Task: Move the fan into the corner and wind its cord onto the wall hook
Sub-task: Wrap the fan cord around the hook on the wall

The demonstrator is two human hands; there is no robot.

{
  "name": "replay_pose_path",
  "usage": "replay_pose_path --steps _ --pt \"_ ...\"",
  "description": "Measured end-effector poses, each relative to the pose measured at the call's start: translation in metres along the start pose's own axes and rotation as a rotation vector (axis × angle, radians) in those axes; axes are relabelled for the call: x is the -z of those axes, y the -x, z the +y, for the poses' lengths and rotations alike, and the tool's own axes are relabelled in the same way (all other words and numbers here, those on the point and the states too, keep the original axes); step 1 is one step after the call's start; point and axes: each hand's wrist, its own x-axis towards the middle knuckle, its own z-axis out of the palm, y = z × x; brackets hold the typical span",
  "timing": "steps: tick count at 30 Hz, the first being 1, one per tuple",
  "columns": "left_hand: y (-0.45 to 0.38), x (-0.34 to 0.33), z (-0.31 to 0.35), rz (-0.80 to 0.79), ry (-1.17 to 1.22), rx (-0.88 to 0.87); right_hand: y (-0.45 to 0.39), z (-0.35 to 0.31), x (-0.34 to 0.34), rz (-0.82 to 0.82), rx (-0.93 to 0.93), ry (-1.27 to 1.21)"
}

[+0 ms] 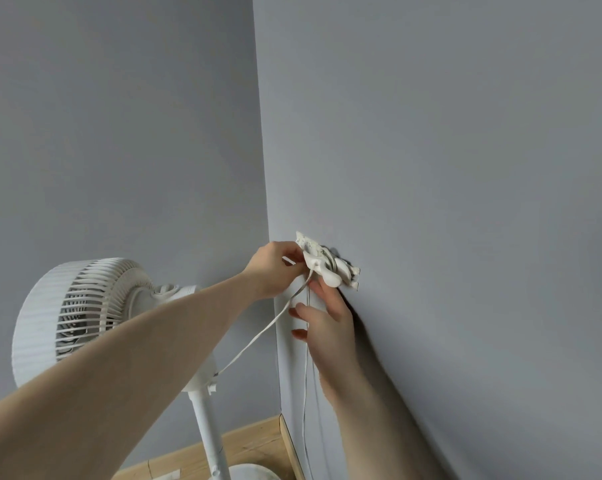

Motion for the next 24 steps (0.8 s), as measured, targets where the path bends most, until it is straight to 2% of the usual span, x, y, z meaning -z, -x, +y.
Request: replay_pose_path --steps 4,9,15,20,24 --pt "-0.015 0.021 0.021 0.074 -0.115 -0.01 0.009 0.004 0.0 0.078 -0.039 -0.098" --pt "-0.023 0.047 0.051 0.123 -0.137 -0.083 0.02 -0.002 0.002 0.113 -0.054 -0.099" --pt "-0.018 0.081 0.072 0.265 -0.211 -0.071 0.034 -0.009 0.002 0.171 -0.034 -0.11" --pt "-0.007 0.114 0.101 0.461 -0.207 -0.054 0.05 -0.015 0.001 0.213 -0.023 -0.155" --pt "0.004 0.137 0.135 0.61 -0.114 -0.055 0.064 -0.021 0.003 0.256 -0.016 -0.185"
